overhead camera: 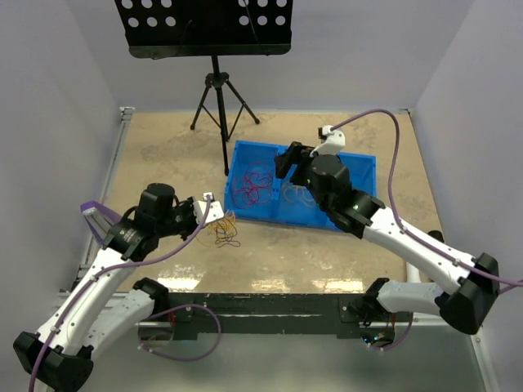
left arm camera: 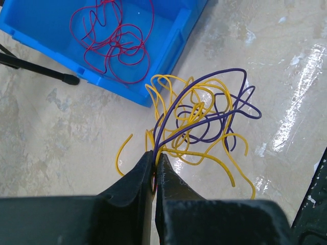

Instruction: Untangle the cables

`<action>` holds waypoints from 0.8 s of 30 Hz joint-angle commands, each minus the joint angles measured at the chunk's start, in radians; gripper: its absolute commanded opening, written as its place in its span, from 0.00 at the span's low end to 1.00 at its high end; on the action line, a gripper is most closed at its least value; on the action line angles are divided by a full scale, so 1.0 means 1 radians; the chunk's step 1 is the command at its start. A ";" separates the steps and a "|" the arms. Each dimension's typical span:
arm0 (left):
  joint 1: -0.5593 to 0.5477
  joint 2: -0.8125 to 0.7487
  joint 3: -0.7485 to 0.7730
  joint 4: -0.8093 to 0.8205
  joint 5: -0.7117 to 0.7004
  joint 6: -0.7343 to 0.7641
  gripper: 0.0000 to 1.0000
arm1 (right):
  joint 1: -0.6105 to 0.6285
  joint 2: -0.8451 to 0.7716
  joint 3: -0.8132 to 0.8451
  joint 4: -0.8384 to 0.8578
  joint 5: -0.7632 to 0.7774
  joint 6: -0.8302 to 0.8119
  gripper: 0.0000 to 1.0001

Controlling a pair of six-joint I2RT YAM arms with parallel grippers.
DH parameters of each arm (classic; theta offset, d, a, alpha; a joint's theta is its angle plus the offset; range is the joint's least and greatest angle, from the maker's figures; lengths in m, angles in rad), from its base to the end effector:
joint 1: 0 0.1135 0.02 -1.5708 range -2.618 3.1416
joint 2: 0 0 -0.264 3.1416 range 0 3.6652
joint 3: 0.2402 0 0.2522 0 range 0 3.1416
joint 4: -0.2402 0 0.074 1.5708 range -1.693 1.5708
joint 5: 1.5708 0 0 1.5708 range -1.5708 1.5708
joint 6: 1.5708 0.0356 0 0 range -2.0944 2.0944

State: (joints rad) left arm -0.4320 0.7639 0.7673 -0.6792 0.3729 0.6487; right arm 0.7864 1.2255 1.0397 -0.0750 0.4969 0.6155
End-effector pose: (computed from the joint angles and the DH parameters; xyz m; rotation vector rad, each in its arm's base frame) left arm 0.1378 -0.0778 0.2899 1.3023 1.7837 -0.2983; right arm 0.2128 0.1892 0.3485 0.1958 1.8224 0.5424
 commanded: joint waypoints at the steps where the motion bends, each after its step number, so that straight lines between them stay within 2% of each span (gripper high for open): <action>1: 0.004 0.005 0.029 0.021 0.073 -0.035 0.09 | 0.094 -0.079 -0.030 0.030 -0.052 -0.048 0.80; 5: 0.004 0.015 0.026 0.026 0.083 -0.046 0.09 | 0.261 -0.121 -0.127 0.069 -0.089 -0.042 0.78; 11: 0.006 0.003 0.030 0.030 0.098 -0.057 0.09 | 0.491 -0.120 -0.291 0.257 -0.112 -0.005 0.73; 18: 0.006 -0.002 0.036 0.003 0.104 -0.047 0.10 | 0.563 -0.002 -0.242 0.330 -0.058 -0.019 0.70; 24: 0.006 -0.012 0.036 -0.036 0.129 -0.008 0.11 | 0.564 0.106 -0.145 0.302 0.014 -0.056 0.61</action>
State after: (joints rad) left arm -0.4320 0.7715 0.7673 -0.6880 0.4511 0.6140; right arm 1.3476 1.3052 0.8139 0.1757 0.4427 0.5957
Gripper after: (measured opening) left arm 0.104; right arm 0.637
